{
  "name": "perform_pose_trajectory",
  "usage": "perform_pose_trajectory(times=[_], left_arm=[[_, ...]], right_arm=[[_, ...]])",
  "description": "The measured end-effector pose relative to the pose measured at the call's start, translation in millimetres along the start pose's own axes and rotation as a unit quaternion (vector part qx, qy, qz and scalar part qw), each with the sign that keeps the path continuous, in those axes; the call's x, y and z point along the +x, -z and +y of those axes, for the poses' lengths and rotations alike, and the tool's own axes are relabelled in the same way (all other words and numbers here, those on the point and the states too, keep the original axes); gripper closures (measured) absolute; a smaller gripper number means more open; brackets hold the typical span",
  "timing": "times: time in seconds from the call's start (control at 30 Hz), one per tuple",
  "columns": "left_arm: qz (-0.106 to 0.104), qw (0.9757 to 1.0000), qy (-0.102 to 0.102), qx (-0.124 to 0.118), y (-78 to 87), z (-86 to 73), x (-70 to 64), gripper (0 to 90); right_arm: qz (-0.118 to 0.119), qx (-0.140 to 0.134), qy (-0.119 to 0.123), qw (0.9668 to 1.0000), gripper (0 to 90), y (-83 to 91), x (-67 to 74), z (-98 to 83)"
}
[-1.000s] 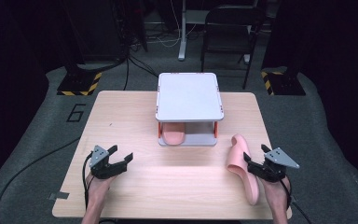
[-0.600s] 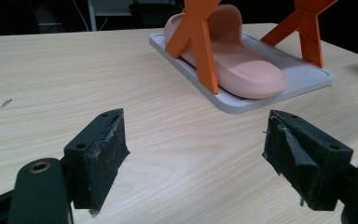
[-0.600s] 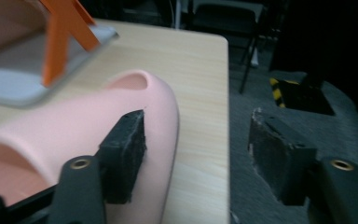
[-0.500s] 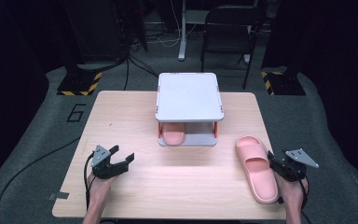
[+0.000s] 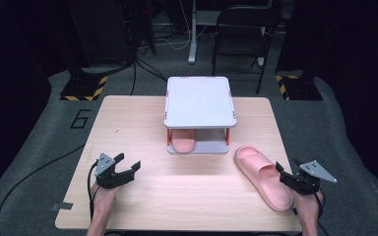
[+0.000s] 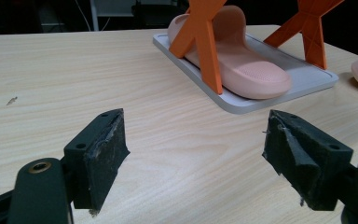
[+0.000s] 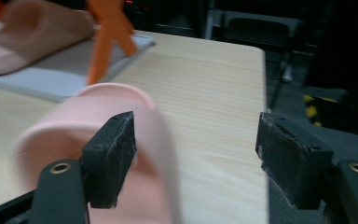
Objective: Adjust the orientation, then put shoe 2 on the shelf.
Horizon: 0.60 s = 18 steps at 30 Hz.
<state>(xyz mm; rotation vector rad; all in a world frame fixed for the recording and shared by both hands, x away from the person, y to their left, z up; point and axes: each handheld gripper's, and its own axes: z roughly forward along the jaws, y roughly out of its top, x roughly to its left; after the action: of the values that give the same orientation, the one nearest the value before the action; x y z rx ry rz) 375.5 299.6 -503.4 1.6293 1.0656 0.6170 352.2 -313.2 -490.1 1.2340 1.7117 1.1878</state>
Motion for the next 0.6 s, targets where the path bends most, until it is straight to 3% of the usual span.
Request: perform_pose_trajectory(times=[0.07, 0.2, 0.4, 0.6], left_arm=[[-0.001, 1.0000, -0.001, 0.002, 0.0, -0.1, 0.3, 20.6], [-0.002, 1.0000, 0.000, 0.002, -0.1, -0.4, 0.3, 20.6], [-0.003, 1.0000, 0.001, 0.005, -0.6, -0.7, -0.5, 20.6], [-0.003, 1.0000, 0.004, 0.005, -0.8, -2.6, -1.4, 20.6]], right_arm=[[0.022, 0.002, -0.004, 0.9997, 25.6, 7.2, 4.2, -3.9], [0.035, -0.003, -0.014, 0.9993, 24.0, 15.9, 8.9, -11.3], [0.034, 0.004, -0.021, 0.9992, 22.5, 13.9, 10.1, -17.2], [0.039, 0.016, -0.006, 0.9991, 24.5, 9.0, 12.9, -19.2]])
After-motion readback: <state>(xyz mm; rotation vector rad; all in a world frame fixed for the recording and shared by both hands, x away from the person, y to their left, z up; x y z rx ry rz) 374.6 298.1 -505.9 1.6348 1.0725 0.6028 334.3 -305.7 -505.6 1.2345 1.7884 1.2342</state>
